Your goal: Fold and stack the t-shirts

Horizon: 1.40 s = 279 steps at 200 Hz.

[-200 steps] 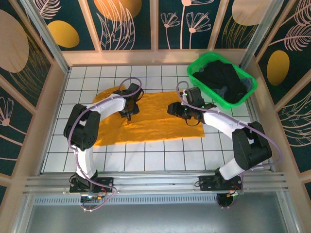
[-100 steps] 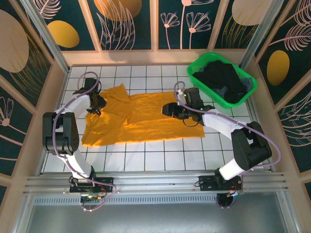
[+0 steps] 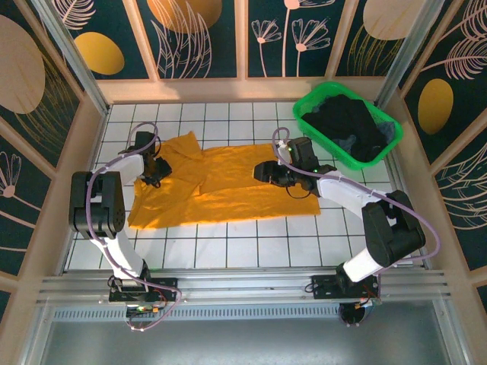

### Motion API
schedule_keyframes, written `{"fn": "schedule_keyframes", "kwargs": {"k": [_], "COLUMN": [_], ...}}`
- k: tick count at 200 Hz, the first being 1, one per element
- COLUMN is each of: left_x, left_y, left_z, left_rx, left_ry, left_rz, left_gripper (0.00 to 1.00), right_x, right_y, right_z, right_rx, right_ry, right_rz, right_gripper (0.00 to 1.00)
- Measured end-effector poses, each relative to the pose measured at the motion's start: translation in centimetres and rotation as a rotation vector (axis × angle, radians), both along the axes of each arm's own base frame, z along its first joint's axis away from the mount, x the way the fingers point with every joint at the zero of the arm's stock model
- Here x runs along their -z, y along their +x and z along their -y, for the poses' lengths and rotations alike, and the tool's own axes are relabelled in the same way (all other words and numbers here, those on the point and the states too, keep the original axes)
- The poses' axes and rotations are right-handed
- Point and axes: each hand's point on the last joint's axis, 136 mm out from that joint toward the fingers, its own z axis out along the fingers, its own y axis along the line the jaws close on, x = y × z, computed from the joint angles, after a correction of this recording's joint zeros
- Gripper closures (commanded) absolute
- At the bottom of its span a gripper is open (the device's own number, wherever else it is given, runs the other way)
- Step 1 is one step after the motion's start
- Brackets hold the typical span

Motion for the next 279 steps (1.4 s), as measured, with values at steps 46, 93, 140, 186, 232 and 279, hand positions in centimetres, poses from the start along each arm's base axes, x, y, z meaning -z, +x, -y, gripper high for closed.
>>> {"fn": "schedule_keyframes", "kwargs": {"k": [46,93,140,186,232,279], "left_x": [0.0,0.5,-1.0,0.7,-0.4,-6.4], "left_y": [0.0,-1.8,-4.4,-6.8,-6.5,-1.9], "left_z": [0.0,0.6,1.1,0.4,-0.5,-1.5], "left_rx": [0.006,0.018,0.023,0.014,0.005,-0.022], "left_ry": [0.003,-0.032,-0.046,0.002,0.057,0.090], "left_rz": [0.002,-0.008,0.018,-0.069,-0.075,0.092], "left_gripper": [0.67,0.72,0.78,0.79,0.69,0.62], "right_x": [0.5,0.7,1.0,1.7,1.7,1.3], "right_y": [0.0,0.0,0.1,0.2,0.2,0.3], "right_z": [0.0,0.0,0.0,-0.1,-0.1,-0.3], "right_rx": [0.000,0.000,0.000,0.000,0.000,-0.006], "right_ry": [-0.006,-0.009,-0.011,-0.017,-0.017,-0.002], "right_rz": [-0.012,-0.017,-0.021,-0.034,-0.034,-0.019], "right_gripper": [0.49,0.49,0.50,0.50,0.50,0.50]}}
